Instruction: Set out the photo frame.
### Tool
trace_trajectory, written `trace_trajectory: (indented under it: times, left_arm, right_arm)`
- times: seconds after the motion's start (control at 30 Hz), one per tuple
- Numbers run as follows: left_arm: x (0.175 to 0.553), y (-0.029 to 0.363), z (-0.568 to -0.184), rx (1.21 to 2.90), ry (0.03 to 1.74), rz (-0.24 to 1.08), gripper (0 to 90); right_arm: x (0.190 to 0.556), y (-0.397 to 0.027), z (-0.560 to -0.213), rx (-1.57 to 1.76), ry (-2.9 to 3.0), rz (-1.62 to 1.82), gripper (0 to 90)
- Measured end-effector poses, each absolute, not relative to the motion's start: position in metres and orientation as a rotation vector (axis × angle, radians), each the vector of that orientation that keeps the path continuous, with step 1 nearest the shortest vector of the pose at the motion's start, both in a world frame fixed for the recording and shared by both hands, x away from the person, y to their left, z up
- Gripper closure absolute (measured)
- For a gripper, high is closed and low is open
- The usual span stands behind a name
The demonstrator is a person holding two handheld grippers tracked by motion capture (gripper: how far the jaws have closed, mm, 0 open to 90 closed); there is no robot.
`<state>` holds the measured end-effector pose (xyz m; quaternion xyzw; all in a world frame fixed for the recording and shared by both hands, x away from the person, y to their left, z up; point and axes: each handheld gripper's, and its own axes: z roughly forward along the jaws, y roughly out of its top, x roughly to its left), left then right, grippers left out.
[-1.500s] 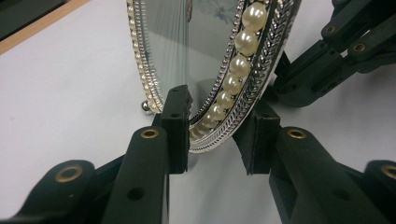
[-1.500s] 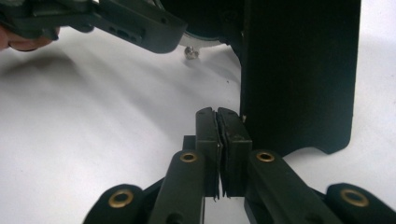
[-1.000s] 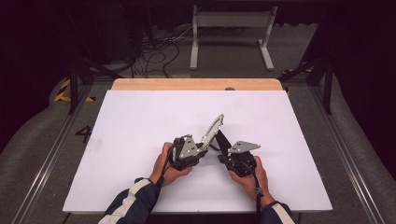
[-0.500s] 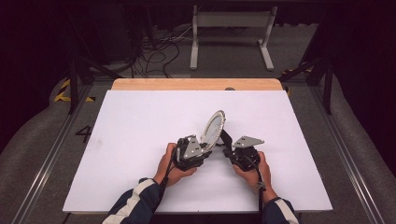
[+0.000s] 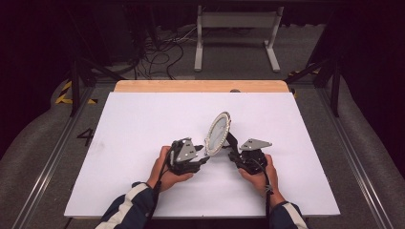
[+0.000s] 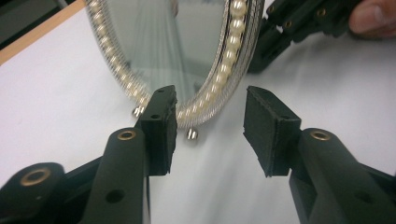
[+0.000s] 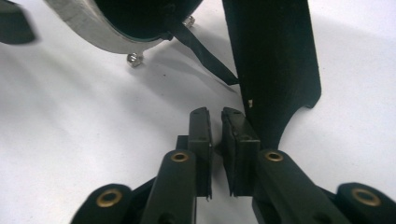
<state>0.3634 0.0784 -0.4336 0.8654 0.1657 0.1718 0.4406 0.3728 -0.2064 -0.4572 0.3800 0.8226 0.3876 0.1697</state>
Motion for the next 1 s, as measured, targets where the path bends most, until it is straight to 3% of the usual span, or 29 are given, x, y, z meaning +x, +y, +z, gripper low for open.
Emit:
trace_trajectory:
  times: [0.27, 0.43, 0.73, 1.0]
  left_arm:
    - [0.335, 0.134, -0.439, 2.162, 0.505, 0.420, 30.2]
    - [0.318, 0.162, -0.445, 2.153, 0.563, 0.438, 24.1]
    - [0.299, 0.186, -0.459, 2.209, 0.573, 0.450, 21.6]
    - [0.302, 0.186, -0.462, 2.222, 0.582, 0.443, 21.1]
  right_arm:
    - [0.363, -0.196, -0.457, 1.056, 2.343, 1.144, 72.5]
    - [0.354, -0.186, -0.453, 1.009, 2.332, 1.192, 65.1]
    - [0.348, -0.173, -0.442, 1.023, 2.277, 1.244, 49.5]
    - [0.359, -0.155, -0.443, 1.092, 2.219, 1.253, 45.8]
